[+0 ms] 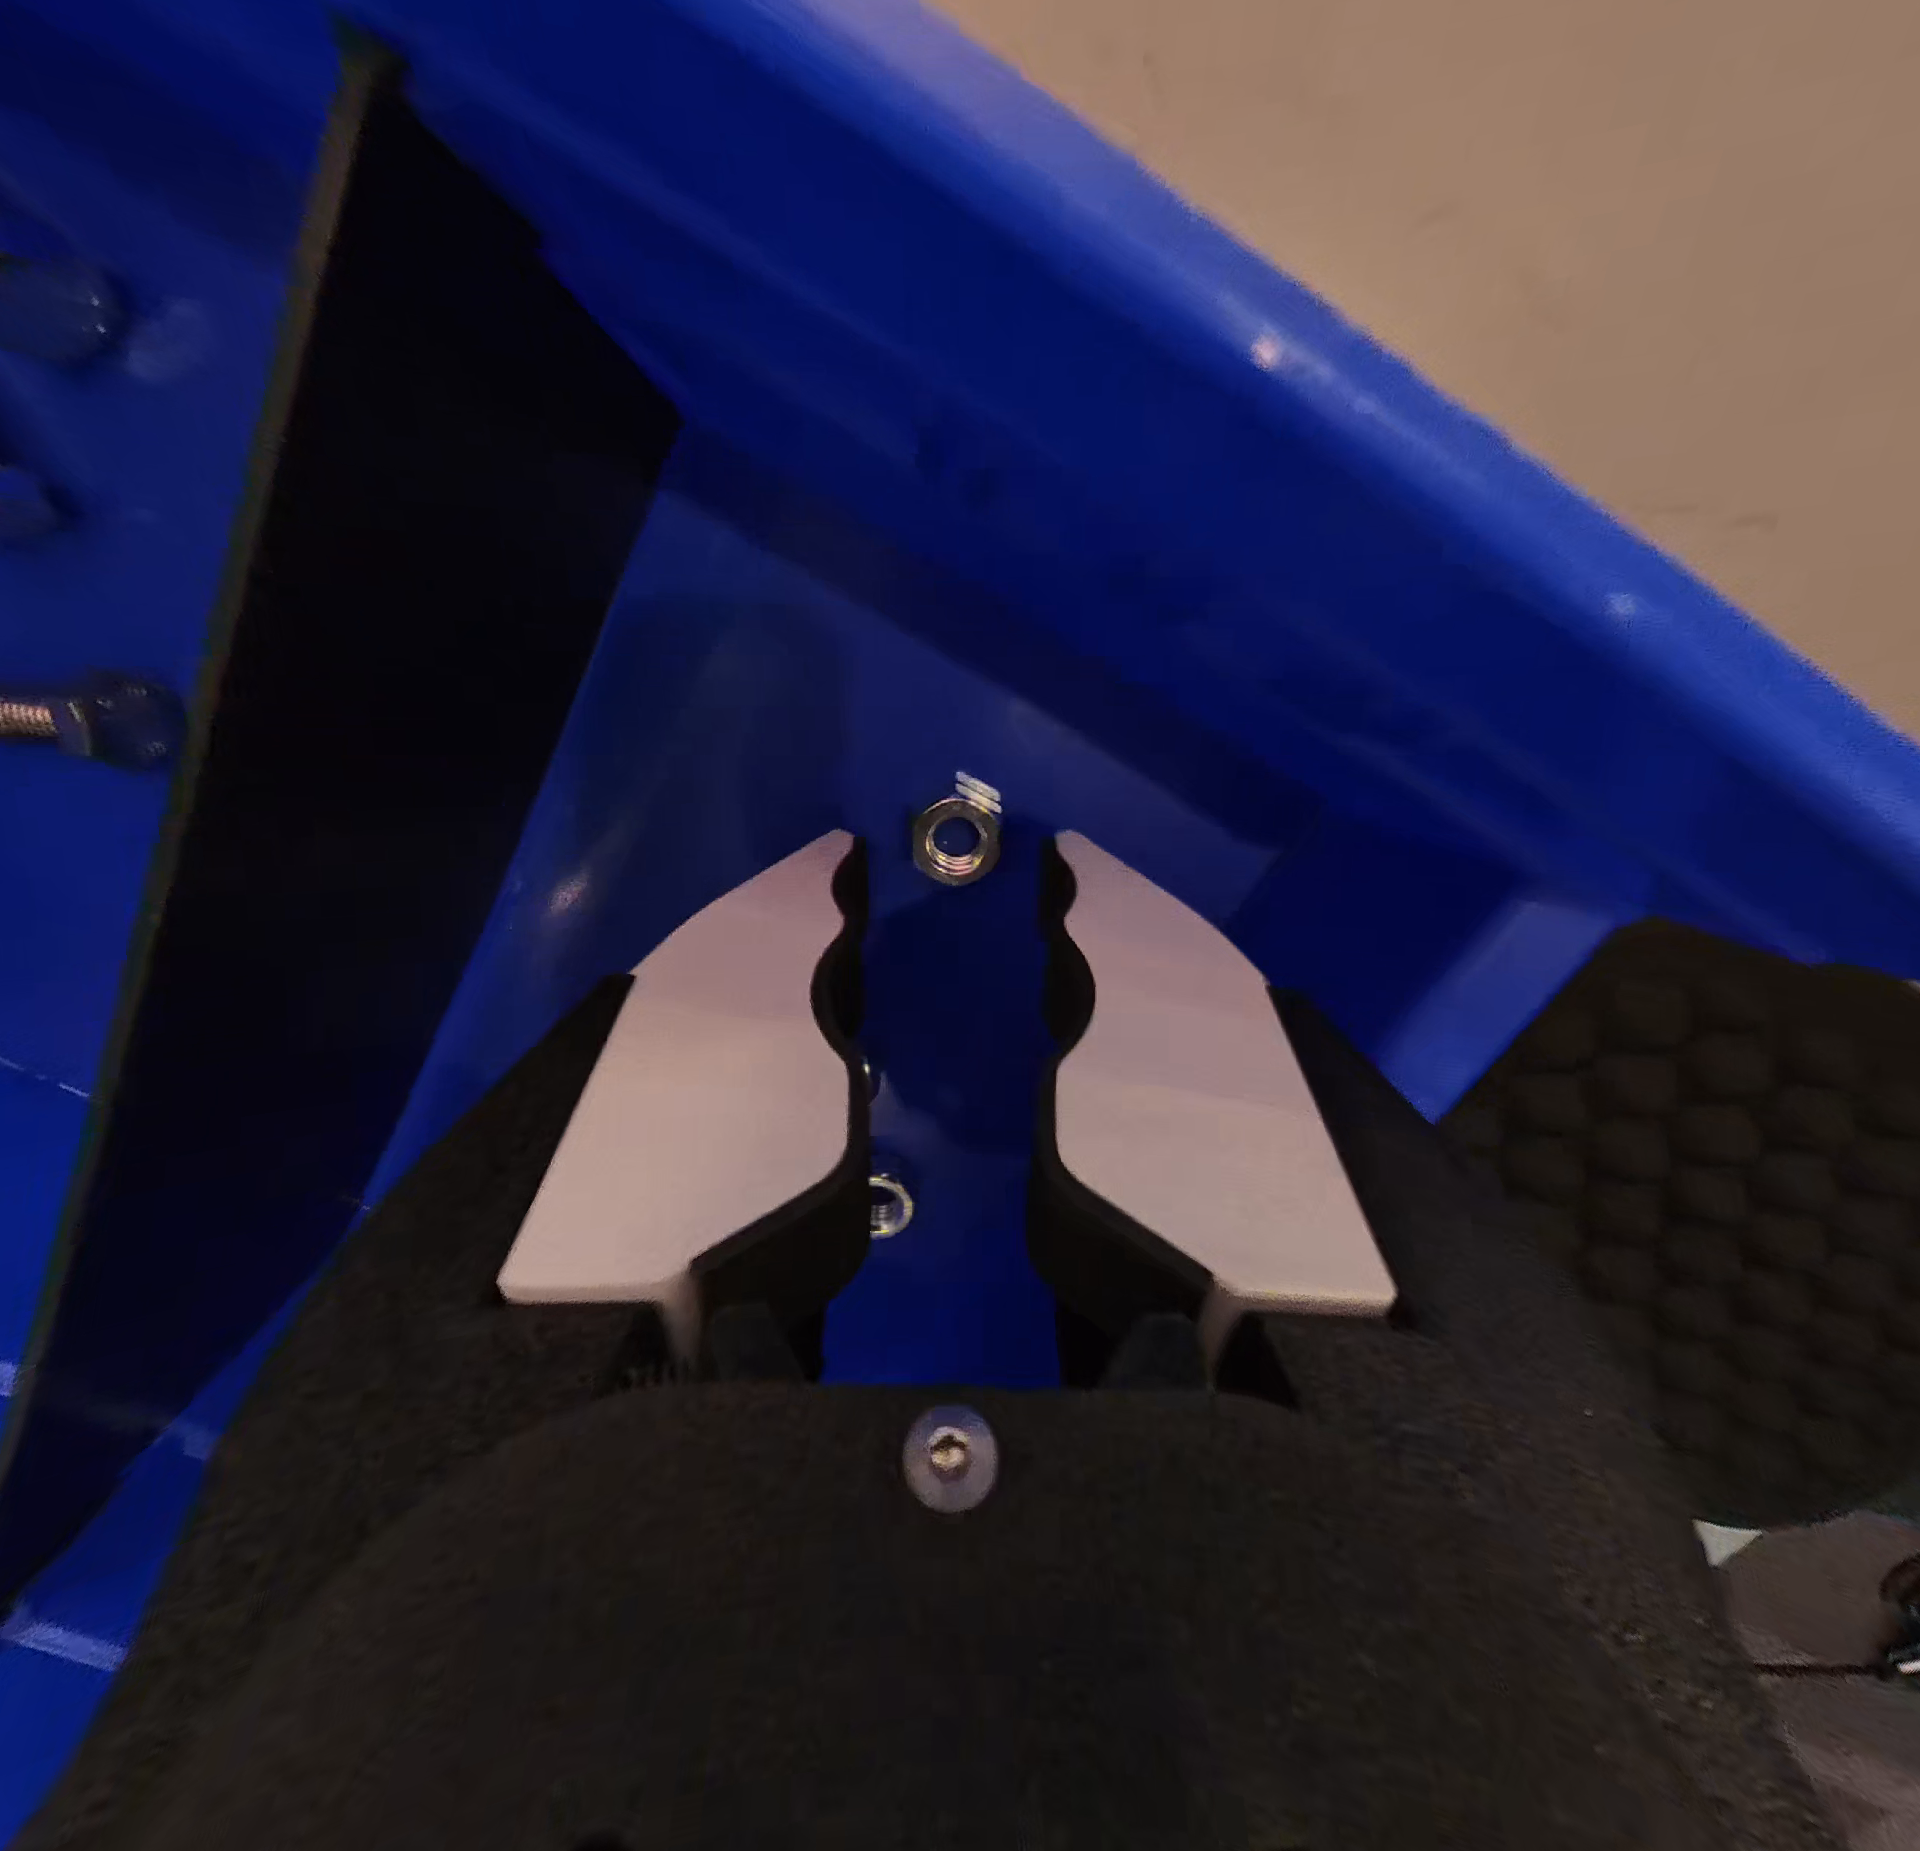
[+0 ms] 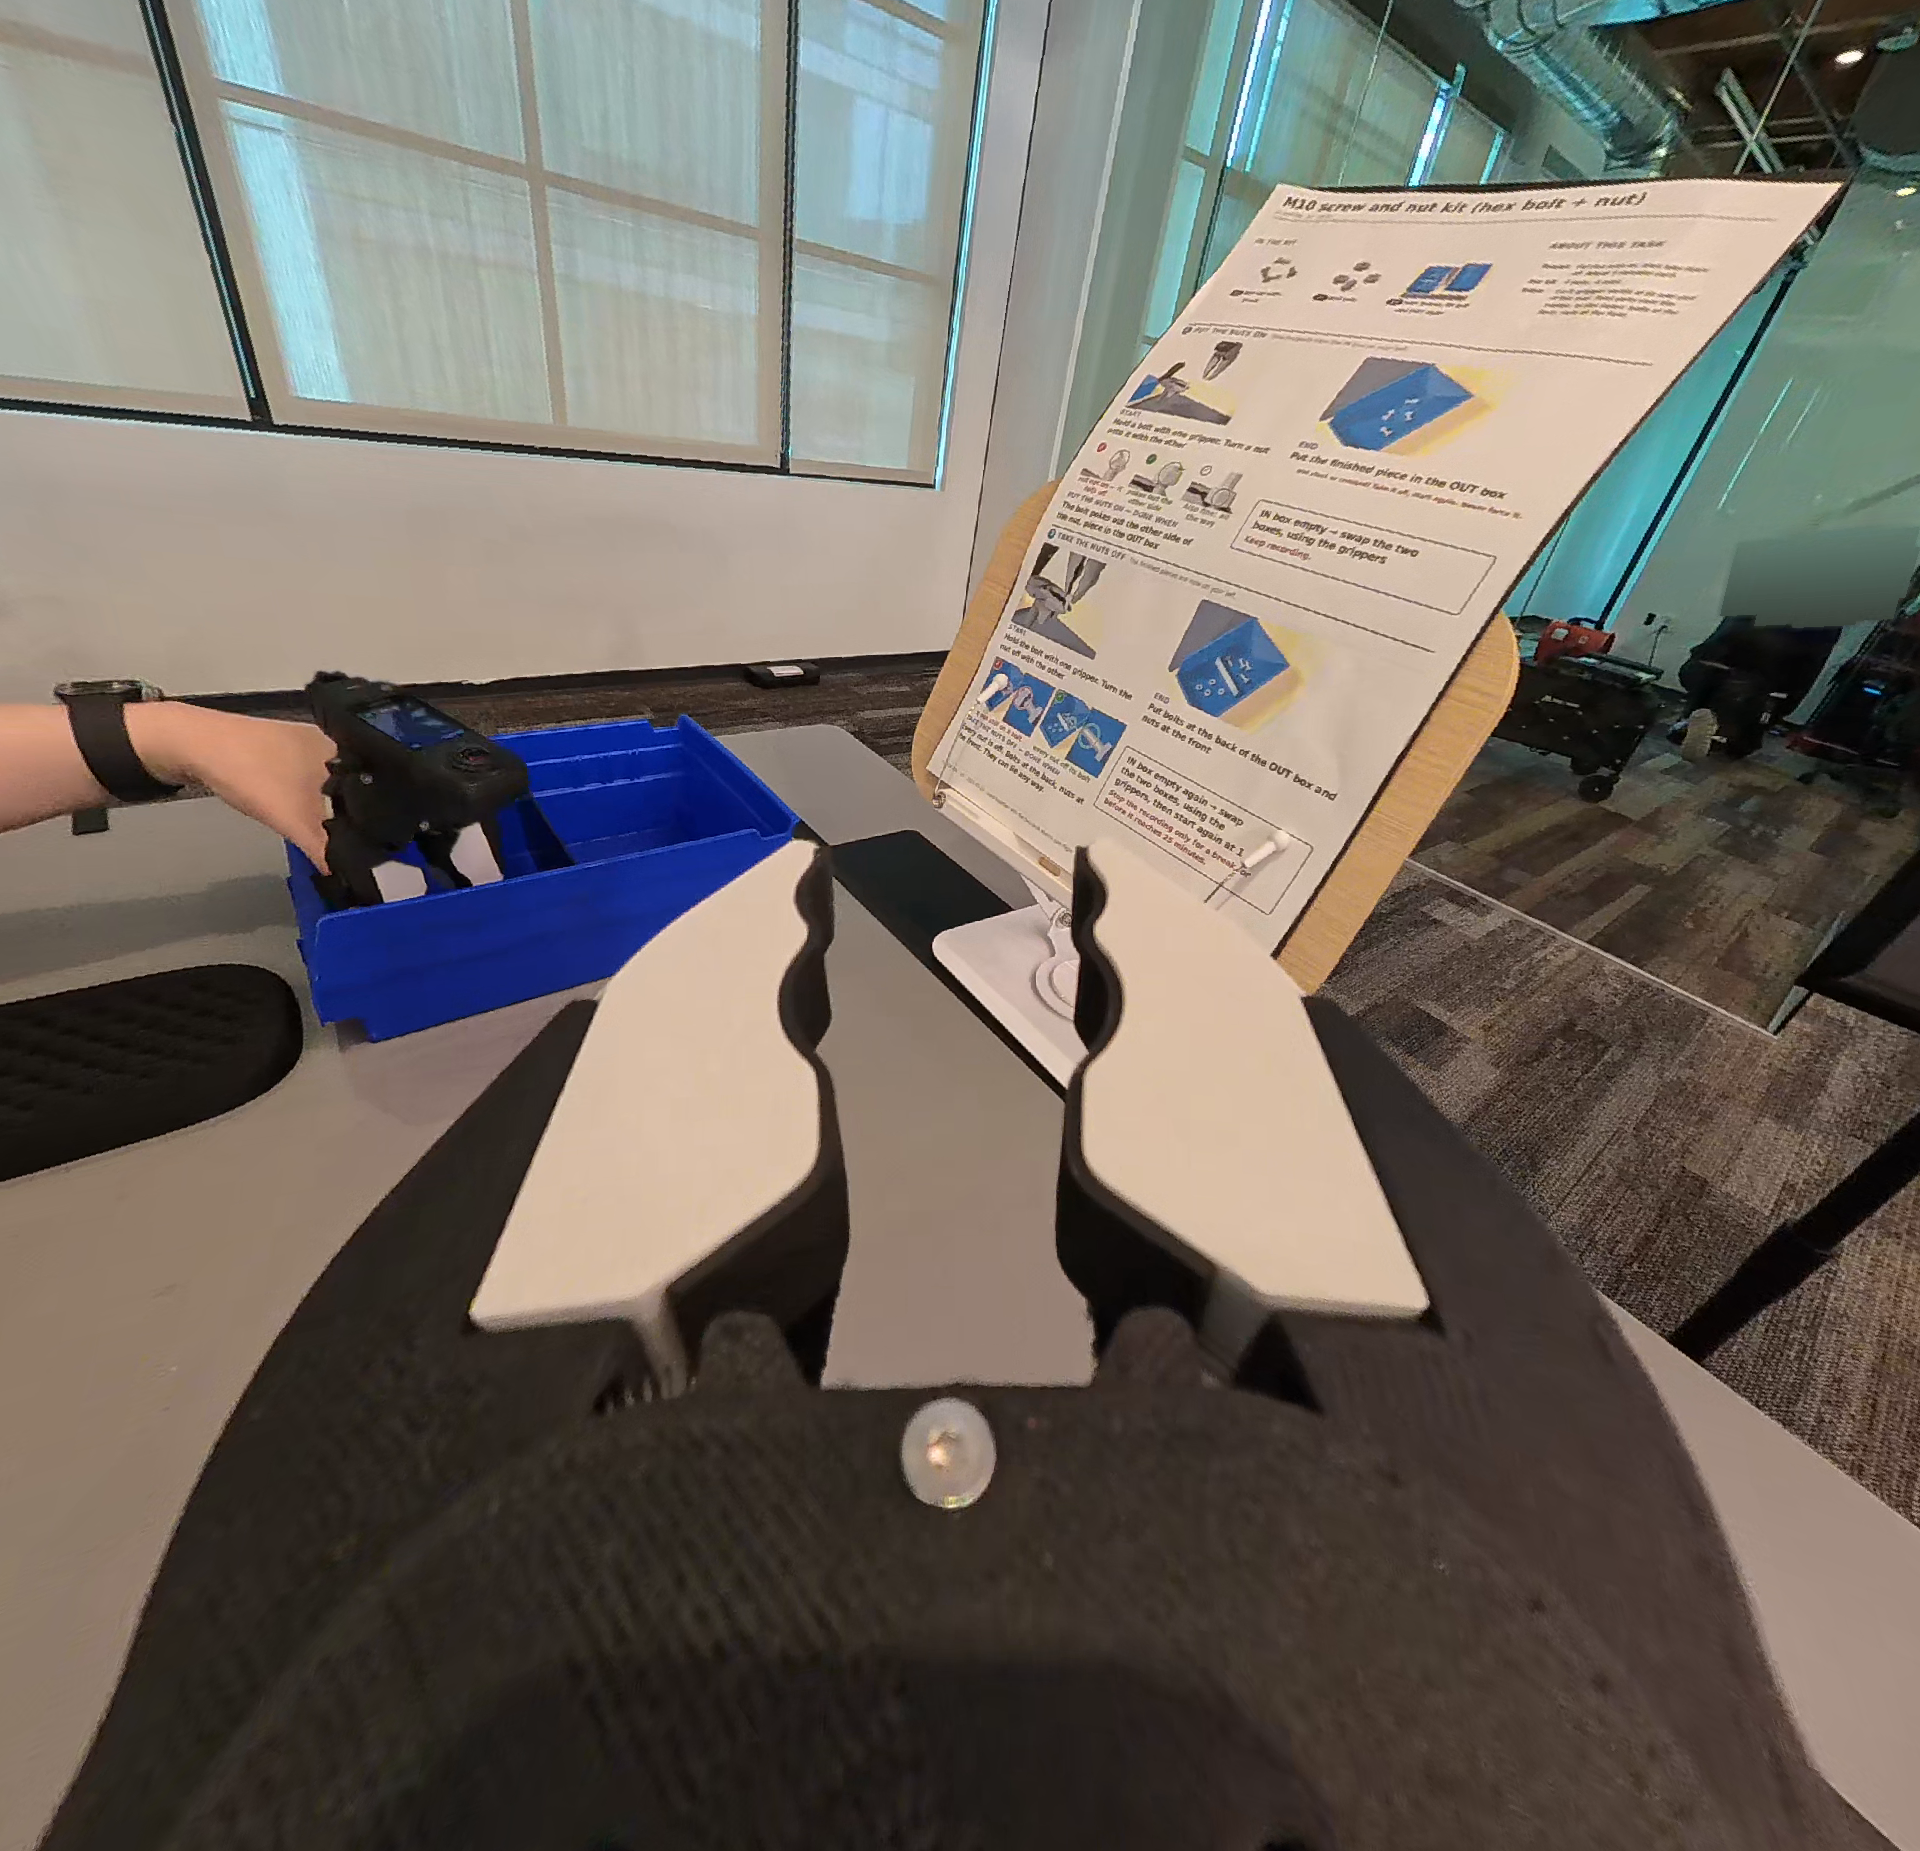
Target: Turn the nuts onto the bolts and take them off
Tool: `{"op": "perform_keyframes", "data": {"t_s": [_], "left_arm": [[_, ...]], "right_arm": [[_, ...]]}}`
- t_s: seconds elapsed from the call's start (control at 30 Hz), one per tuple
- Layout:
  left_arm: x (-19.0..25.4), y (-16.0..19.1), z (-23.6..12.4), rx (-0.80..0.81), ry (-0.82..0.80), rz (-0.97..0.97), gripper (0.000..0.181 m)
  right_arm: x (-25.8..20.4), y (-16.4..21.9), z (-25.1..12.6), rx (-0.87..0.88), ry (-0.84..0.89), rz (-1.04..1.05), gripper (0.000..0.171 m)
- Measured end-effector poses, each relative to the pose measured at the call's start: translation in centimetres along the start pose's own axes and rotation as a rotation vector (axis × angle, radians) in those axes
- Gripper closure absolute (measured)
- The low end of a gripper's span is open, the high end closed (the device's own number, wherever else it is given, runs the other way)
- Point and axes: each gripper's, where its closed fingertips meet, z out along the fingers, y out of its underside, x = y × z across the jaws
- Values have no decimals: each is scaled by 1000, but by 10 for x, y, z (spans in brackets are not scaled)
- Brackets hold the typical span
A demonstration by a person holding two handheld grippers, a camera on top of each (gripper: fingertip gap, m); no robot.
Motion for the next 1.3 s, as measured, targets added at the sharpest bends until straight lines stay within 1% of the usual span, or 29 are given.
{"op": "perform_keyframes", "data": {"t_s": [0.07,0.17,0.2,0.23,0.33,0.4,0.47,0.53,0.63,0.7,0.77,0.83,0.9,0.97,1.0,1.07,1.13,1.23,1.3], "left_arm": [[-3,5,4,-32,-24,9,148],[-2,2,4,-17,-11,-10,149],[-2,3,5,-28,-1,-10,152],[1,3,5,-24,15,-11,163],[1,4,5,-38,-1,-4,164],[-6,5,1,-28,-57,-3,164],[-14,1,-16,48,-107,-37,164],[-20,-18,-51,233,-146,-106,164],[6,-67,-124,604,-58,-187,164],[41,-105,-169,836,83,-184,164],[80,-136,-197,973,226,-140,165],[110,-161,-212,1049,328,-112,164],[138,-181,-221,1097,478,-105,165],[163,-192,-221,1071,626,-86,165],[170,-196,-219,1053,665,-86,165],[180,-201,-216,1037,725,-88,165],[186,-203,-215,1017,789,-107,165],[185,-205,-212,1008,790,-128,165],[185,-205,-212,1008,808,-135,165]], "right_arm": [[-1,0,1,-6,-8,1,126],[-1,3,2,-23,-7,-3,126],[-1,4,2,-30,-7,-2,126],[-2,5,2,-36,-8,-3,126],[-4,5,3,-38,-13,-7,126],[-6,4,5,-37,-15,-10,127],[-11,-2,8,-4,-18,-26,127],[-28,-15,15,72,-59,-58,128],[-77,-24,33,158,-191,-165,131],[-123,-19,49,186,-312,-266,132],[-169,-6,64,193,-410,-372,133],[-205,11,75,173,-450,-518,133],[-225,22,82,167,-418,-674,134],[-233,22,82,197,-367,-767,136],[-234,18,80,221,-344,-787,136],[-237,14,76,250,-329,-822,136],[-235,17,76,237,-307,-885,138],[-235,20,76,241,-288,-946,145],[-233,23,78,230,-267,-981,146]]}}
